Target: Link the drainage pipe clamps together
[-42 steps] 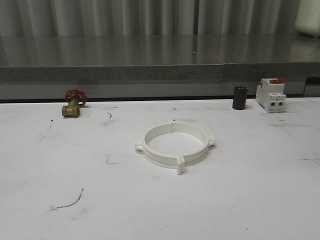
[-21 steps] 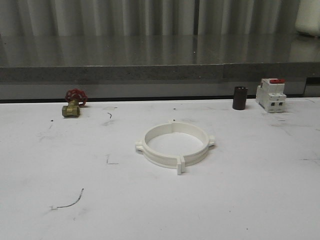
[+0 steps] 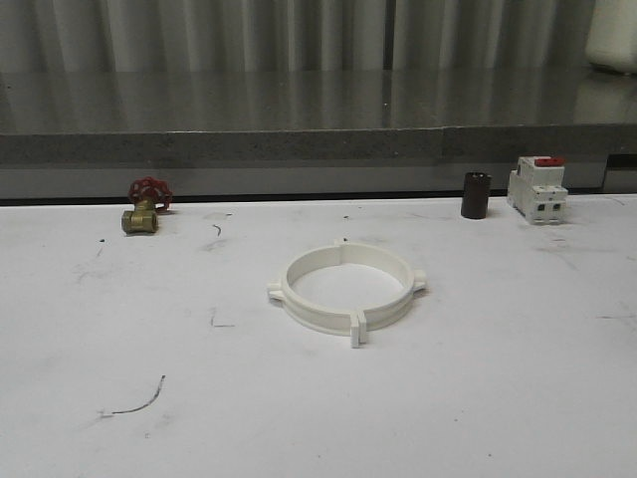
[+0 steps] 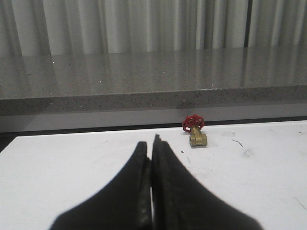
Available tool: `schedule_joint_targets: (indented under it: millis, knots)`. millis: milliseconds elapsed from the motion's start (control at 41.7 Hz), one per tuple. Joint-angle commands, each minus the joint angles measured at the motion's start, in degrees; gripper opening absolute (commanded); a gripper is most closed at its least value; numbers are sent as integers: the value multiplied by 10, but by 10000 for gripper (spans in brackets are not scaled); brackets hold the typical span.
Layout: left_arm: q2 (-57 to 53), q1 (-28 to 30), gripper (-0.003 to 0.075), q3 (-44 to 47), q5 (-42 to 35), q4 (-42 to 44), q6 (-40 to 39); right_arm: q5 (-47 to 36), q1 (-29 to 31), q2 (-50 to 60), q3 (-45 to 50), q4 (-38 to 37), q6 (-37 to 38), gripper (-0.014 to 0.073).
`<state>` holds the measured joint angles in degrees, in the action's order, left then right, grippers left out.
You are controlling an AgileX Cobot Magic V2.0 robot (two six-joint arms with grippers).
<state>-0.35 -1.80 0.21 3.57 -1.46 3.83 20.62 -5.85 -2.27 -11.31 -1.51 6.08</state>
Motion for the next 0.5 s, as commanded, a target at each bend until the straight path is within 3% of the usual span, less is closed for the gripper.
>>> schedule_joint_targets:
  millis: [0,192,479]
  knots:
    - [-7,0,-20,13,-49,0,-7,-108,44,40,39,15,-5,-116]
    - [-6,0,-20,13,-49,0,-7,-258,62,38,128,21,-5,-116]
    - [-6,0,-20,13,-49,0,-7,-252,61,38,126,23,-4,-116]
